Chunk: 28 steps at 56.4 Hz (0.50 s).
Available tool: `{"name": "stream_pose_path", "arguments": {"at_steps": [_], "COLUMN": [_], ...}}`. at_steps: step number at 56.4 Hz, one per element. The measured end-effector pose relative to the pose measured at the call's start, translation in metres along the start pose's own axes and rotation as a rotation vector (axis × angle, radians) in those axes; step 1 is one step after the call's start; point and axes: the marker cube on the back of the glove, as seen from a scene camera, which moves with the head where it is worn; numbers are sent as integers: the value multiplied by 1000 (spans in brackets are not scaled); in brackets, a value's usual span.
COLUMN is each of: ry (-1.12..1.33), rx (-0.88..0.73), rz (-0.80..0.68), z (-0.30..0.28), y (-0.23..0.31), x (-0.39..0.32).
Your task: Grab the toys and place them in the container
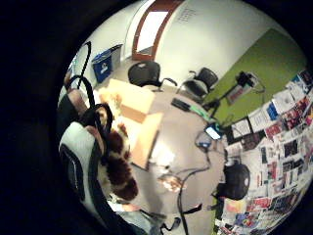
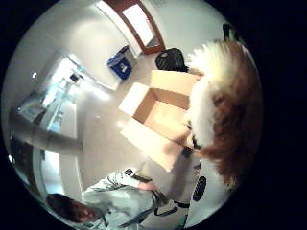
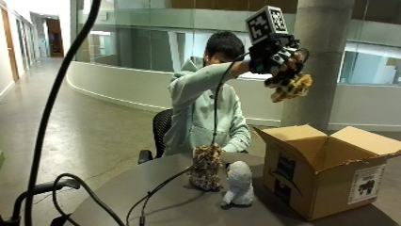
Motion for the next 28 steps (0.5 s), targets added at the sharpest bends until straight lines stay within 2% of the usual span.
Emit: {"name": "stream_pose_path", "arguments": {"at_steps": [7,16,28], "ry": [-64,-133,-64], "rx": [46,-183,-231], "rz": [-13,10,-11], "z": [33,73,78], "y": [-17,-25,-18], "x": [-26,-40,-30]}}
